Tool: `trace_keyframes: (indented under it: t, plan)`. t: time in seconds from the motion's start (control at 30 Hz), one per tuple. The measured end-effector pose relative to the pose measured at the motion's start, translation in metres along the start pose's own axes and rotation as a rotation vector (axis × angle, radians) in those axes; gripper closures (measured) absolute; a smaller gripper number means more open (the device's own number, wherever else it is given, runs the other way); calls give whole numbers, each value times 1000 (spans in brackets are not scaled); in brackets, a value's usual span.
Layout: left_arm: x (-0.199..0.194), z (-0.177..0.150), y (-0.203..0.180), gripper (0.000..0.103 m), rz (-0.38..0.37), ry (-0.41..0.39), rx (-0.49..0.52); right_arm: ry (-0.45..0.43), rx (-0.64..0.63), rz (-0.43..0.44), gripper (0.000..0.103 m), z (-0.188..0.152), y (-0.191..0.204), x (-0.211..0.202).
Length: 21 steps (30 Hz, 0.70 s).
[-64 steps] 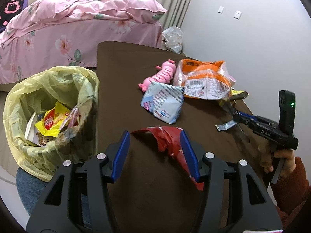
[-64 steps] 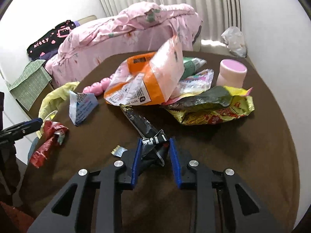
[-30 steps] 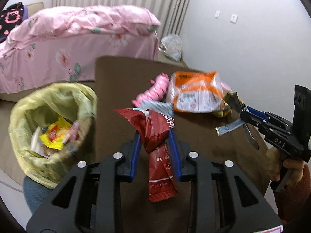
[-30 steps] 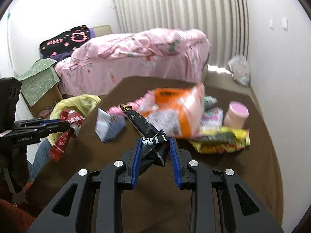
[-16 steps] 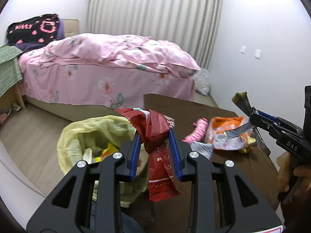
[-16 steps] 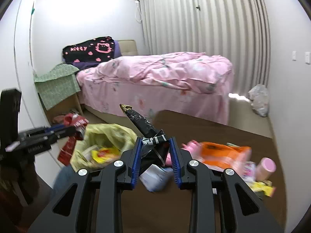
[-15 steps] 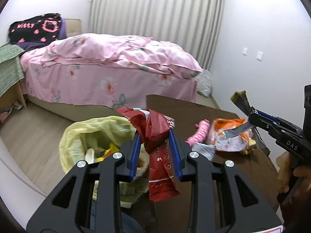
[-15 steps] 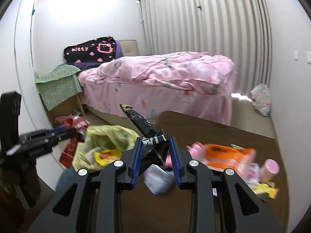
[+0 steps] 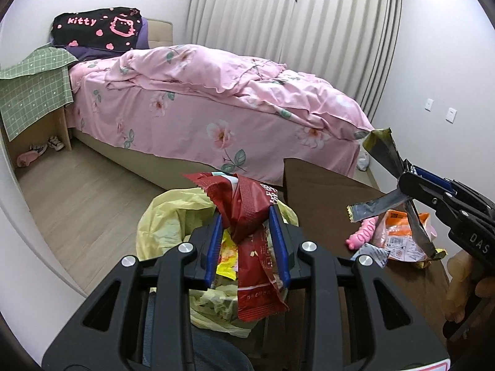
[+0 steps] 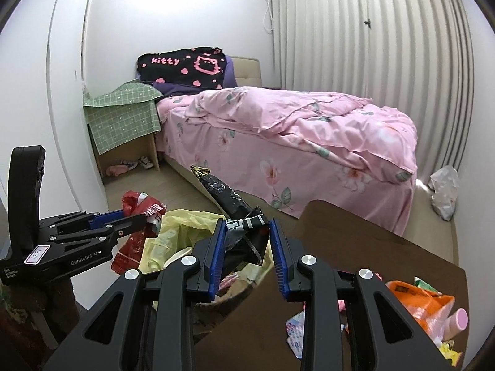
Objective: Collect trash
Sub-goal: 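Carry the red wrapper with the left tool while the right carries the black wrapper over the bin, then open the left tool over the bin while the right tool drops the black wrapper in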
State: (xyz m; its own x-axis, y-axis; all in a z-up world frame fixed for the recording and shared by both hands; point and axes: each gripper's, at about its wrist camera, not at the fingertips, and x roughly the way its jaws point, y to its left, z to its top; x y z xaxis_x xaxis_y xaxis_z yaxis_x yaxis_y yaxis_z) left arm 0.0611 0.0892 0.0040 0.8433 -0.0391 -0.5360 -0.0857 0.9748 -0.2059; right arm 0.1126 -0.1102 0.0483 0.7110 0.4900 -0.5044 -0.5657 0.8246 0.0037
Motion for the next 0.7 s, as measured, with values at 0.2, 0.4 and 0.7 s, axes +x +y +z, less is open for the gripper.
trace_keyframes:
  t: [0.2,0.4,0.7]
  plan:
    - [7,1,10,75,35,5,-22,19,-13,29,76,4,3,22]
    - [21,-2,15,75,44,24,-33,49,-10,70,76,0,6,53]
    - [55,-7,32,75,28,75,-100,155,27,123,75,-15,0,113]
